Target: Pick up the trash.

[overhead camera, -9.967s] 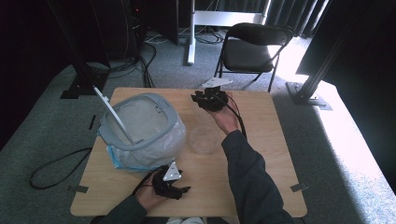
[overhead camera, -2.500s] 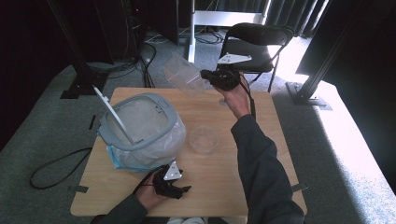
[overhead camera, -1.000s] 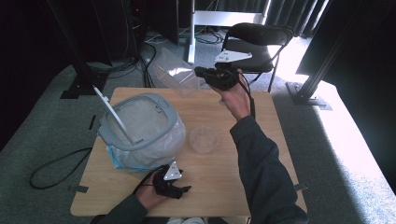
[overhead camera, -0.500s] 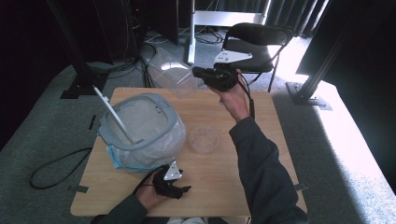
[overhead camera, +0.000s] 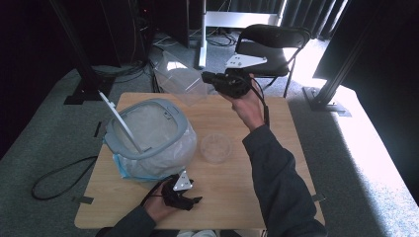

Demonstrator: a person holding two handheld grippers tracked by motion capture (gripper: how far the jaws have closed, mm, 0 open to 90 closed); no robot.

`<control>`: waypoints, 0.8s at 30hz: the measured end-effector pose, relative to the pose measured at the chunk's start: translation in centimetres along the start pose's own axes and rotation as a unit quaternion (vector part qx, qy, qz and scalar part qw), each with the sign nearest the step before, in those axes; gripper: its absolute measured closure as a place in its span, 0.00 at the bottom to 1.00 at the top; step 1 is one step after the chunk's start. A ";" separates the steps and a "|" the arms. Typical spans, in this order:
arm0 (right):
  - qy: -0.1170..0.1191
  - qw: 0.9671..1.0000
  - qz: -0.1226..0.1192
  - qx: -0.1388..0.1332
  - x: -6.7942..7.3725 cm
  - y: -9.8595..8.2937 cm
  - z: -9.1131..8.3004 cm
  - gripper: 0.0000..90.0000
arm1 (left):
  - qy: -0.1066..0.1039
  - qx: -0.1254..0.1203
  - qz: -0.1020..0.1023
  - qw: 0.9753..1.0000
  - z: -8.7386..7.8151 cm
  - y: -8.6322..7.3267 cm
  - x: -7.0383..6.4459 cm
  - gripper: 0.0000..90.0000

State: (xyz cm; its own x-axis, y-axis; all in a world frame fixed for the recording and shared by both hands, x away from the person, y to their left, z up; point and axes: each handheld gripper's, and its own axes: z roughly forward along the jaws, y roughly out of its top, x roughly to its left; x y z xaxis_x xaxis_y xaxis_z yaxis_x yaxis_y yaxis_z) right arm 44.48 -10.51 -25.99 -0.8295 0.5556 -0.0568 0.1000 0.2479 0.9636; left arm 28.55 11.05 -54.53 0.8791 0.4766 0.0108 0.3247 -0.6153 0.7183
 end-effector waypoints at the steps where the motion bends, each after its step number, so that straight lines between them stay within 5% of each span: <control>1: 0.001 1.000 0.000 0.000 0.1 0.0 0.0 0.95 | 0.000 0.000 0.000 1.000 0.0 0.0 0.0 0.32; 24: 0.015 1.000 -0.008 -0.006 1.0 0.5 -0.3 0.95 | 0.000 0.000 0.001 1.000 0.0 0.0 0.0 0.32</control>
State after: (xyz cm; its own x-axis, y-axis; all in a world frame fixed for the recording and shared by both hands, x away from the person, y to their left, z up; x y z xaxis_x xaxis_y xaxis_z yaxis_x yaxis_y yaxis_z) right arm 43.51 -10.06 -25.52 -0.8474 0.5272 -0.0634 0.0807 0.2460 0.9659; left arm 28.55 11.05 -54.53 0.8792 0.4763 0.0120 0.3239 -0.6161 0.7180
